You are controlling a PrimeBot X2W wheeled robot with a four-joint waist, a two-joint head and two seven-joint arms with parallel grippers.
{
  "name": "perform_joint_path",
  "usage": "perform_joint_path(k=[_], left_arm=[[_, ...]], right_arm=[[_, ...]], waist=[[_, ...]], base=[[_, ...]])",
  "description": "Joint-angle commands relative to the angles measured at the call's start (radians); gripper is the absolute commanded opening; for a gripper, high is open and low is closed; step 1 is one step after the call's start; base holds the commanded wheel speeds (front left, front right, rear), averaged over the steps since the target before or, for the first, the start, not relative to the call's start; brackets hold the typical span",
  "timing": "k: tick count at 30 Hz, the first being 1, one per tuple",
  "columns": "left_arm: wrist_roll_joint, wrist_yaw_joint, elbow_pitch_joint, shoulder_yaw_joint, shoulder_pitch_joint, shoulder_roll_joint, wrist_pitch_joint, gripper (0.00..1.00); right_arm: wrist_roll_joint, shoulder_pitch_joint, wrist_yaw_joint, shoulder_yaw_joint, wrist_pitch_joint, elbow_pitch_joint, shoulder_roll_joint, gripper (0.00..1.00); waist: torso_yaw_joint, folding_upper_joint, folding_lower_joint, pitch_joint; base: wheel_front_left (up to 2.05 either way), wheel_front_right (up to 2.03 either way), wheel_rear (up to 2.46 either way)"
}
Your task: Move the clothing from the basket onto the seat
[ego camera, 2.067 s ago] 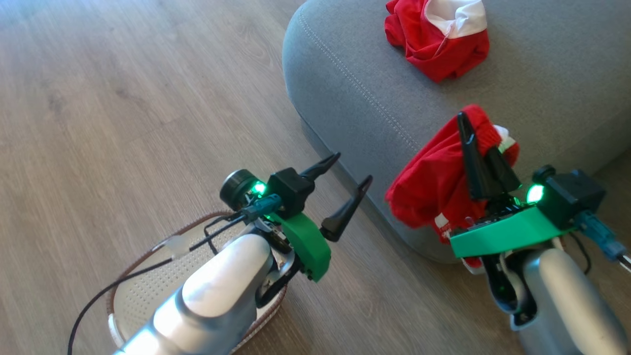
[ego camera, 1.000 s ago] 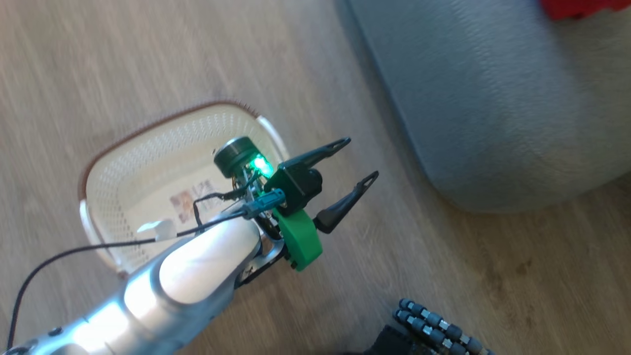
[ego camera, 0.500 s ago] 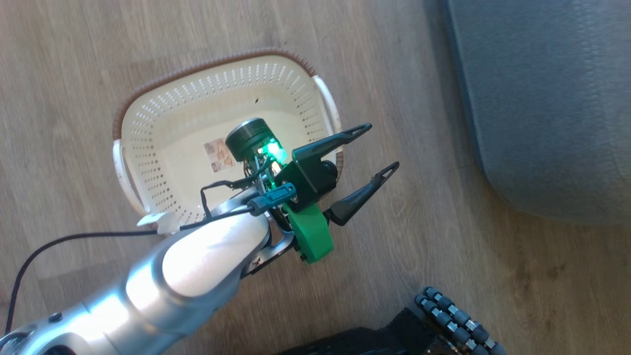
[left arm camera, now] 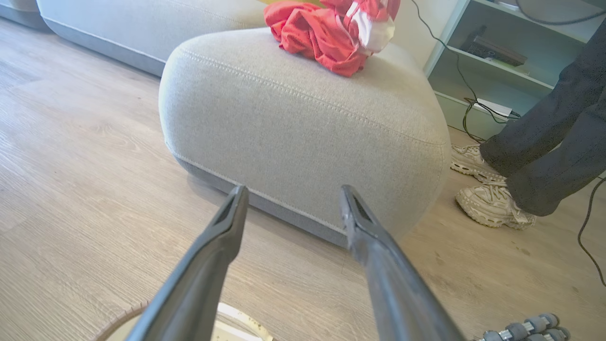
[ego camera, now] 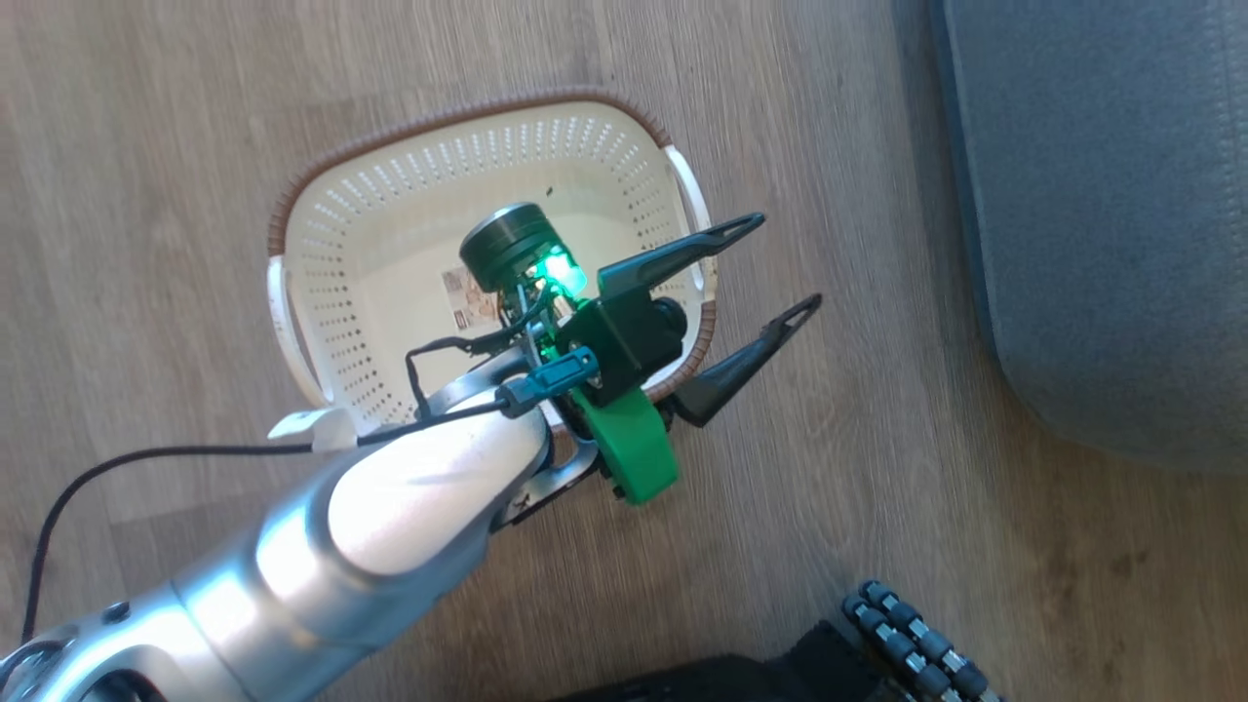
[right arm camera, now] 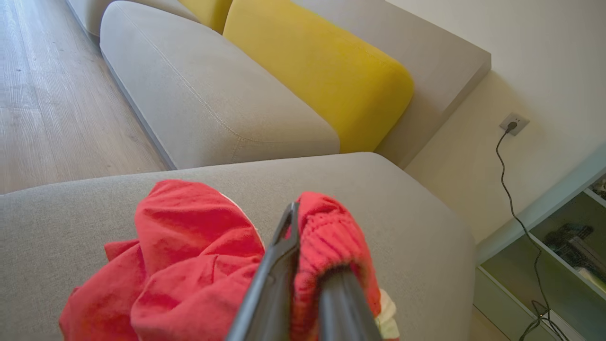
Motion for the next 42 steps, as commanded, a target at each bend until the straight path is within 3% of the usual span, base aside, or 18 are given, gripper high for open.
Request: perform_joint_path(k=[1,10,12,13,14,25,29,35,42], left_arm=[[0.010,-0.006,-0.044,0.038,-0.010,-0.011,-0.005,1.00],[-0.003,-0.006,-0.043,0.057,0.028,-0.035,-0.005,1.00],[-0.010,-0.006,-0.039,0.062,0.049,-0.045,-0.005,1.00],[-0.010,-0.006,-0.039,0.062,0.049,-0.045,-0.005,1.00],[-0.013,-0.006,-0.036,0.065,0.064,-0.052,-0.005,1.00],[-0.011,-0.006,-0.017,0.115,0.161,-0.078,-0.005,1.00],[-0.006,-0.006,-0.016,0.137,0.196,-0.083,-0.005,1.00],[0.000,-0.006,-0.017,0.171,0.246,-0.086,-0.005,1.00],[0.011,-0.006,-0.006,0.237,0.308,-0.083,-0.005,1.00]], right_arm=[[0.016,0.038,0.007,0.004,-0.027,-0.005,-0.043,1.00],[0.118,0.097,0.007,0.174,-0.073,0.173,-0.069,1.00],[0.193,0.113,0.007,0.282,-0.070,0.235,-0.065,1.00],[0.193,0.113,0.007,0.282,-0.070,0.235,-0.065,1.00],[0.239,0.133,0.007,0.363,-0.067,0.258,-0.058,1.00],[0.468,0.335,0.007,0.691,-0.038,0.194,-0.030,1.00],[0.520,0.424,0.007,0.727,-0.041,0.149,-0.046,1.00],[0.557,0.573,0.007,0.683,-0.085,0.106,-0.054,1.00],[0.568,0.738,0.007,0.677,-0.109,-0.032,0.042,1.00]], waist=[[0.008,0.0000,-0.0001,-0.030],[0.019,0.0000,-0.0001,-0.141],[0.024,0.0000,-0.0001,-0.186],[0.024,0.0000,-0.0001,-0.186],[0.030,0.0000,-0.0001,-0.216],[0.076,0.0000,-0.0001,-0.369],[0.098,0.0000,-0.0001,-0.415],[0.120,0.0000,-0.0001,-0.466],[0.132,0.0000,-0.0001,-0.516]], base=[[0.00,0.00,0.00],[0.00,0.00,0.00],[0.00,0.00,0.00],[0.00,0.00,0.00],[0.00,0.00,0.00],[0.00,0.00,0.00],[0.00,0.00,0.00],[0.00,0.00,0.00],[0.00,0.00,0.00]])
